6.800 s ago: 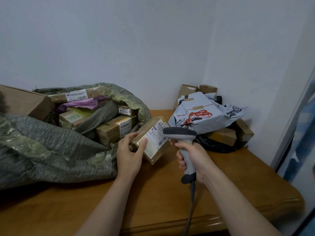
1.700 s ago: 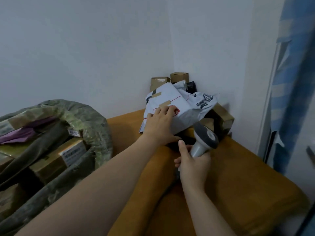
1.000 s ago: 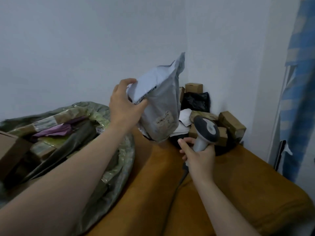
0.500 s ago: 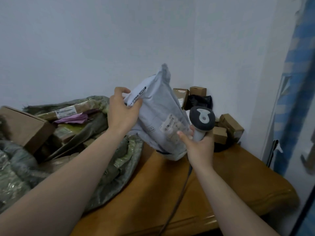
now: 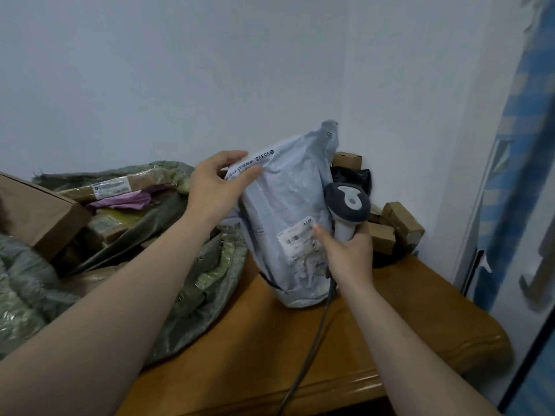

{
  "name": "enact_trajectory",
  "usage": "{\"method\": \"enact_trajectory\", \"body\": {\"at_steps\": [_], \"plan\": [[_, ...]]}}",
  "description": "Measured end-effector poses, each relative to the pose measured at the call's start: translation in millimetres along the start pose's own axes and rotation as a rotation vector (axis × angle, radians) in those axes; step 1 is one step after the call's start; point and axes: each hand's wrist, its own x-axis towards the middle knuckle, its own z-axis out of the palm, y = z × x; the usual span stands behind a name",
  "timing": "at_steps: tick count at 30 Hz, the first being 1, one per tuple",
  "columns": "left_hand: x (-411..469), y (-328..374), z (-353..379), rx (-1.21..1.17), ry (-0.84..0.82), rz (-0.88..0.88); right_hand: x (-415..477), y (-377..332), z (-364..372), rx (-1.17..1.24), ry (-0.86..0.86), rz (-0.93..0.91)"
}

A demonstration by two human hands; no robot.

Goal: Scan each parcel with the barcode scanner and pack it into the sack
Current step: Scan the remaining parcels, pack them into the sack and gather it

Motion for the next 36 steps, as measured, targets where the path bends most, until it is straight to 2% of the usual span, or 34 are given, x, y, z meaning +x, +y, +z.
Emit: {"method": "enact_trajectory", "body": {"at_steps": [3,4,10,17,23,28,36], "plan": [[-7,0,21,-0.046,0.174,-0.067,-3,9,3,-0.023,-0.022,0.038],[-13,-2,29,-0.081,0.181,-0.103,-4,12,4,-0.028,-0.036,0.047],[-58,-46,64,-0.085,-0.032,-0.178,0,24,6,-0.022,-0.042,0.088],[-99,-95,70,-0.015,-0.146,-0.193,6,35,12,-0.044,-0.060,0.121],[-124,-110,78,-0.091,-0.065,-0.197,11,40,14,-0.001,-0.093,0.169],[-123,-112,78,0.000,0.022,-0.218,4,34,11,0.055,-0.098,0.170],[-124,-121,62,0.137,0.116,-0.282,-13,-3,4,-0.005,-0.403,0.230]]}}
